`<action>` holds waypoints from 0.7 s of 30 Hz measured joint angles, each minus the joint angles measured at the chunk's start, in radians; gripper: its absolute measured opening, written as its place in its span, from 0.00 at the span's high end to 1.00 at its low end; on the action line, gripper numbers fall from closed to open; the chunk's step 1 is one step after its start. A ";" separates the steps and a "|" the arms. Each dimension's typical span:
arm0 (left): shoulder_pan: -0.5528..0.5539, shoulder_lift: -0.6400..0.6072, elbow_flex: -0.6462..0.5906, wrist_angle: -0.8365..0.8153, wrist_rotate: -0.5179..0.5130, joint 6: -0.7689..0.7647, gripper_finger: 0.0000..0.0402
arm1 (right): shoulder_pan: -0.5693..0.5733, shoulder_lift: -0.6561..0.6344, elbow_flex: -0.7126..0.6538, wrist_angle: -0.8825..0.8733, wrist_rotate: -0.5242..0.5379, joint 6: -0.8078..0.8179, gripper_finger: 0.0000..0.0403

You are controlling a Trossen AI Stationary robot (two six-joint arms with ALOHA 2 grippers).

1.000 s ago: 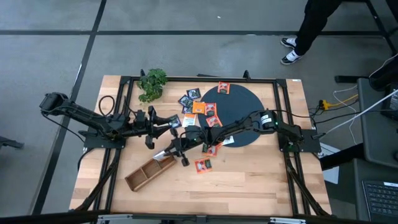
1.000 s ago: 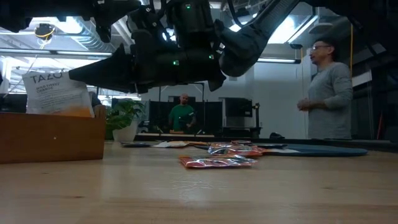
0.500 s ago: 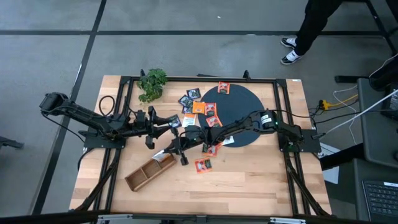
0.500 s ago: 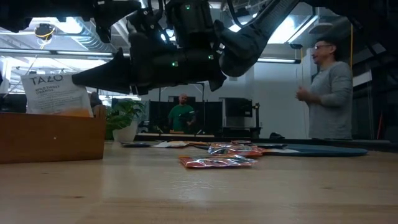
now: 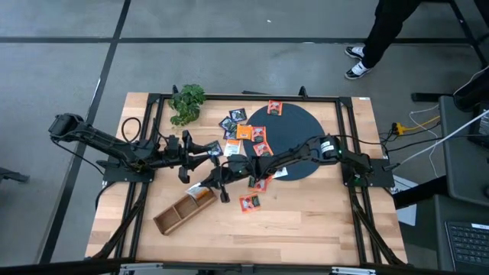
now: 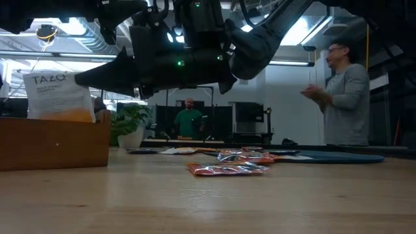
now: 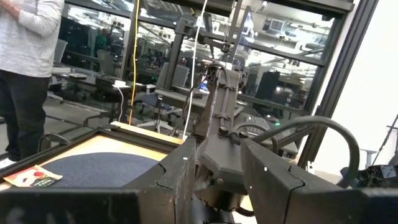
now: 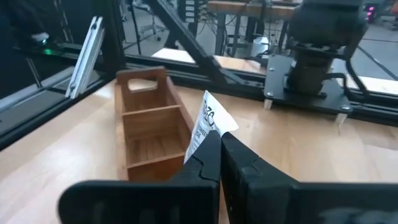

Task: Pick & Place Tea
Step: Put the white tea bag into the right section of the wooden organizer

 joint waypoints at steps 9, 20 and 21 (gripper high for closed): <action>0.000 0.000 0.000 0.000 0.001 0.000 0.69 | 0.024 0.000 -0.006 -0.014 0.066 -0.032 0.99; -0.001 0.000 0.000 0.000 0.003 0.000 0.69 | 0.023 -0.001 -0.006 -0.097 0.070 -0.028 0.92; -0.001 0.000 0.000 0.000 0.003 0.000 0.69 | 0.023 -0.001 -0.006 -0.093 0.070 -0.029 0.91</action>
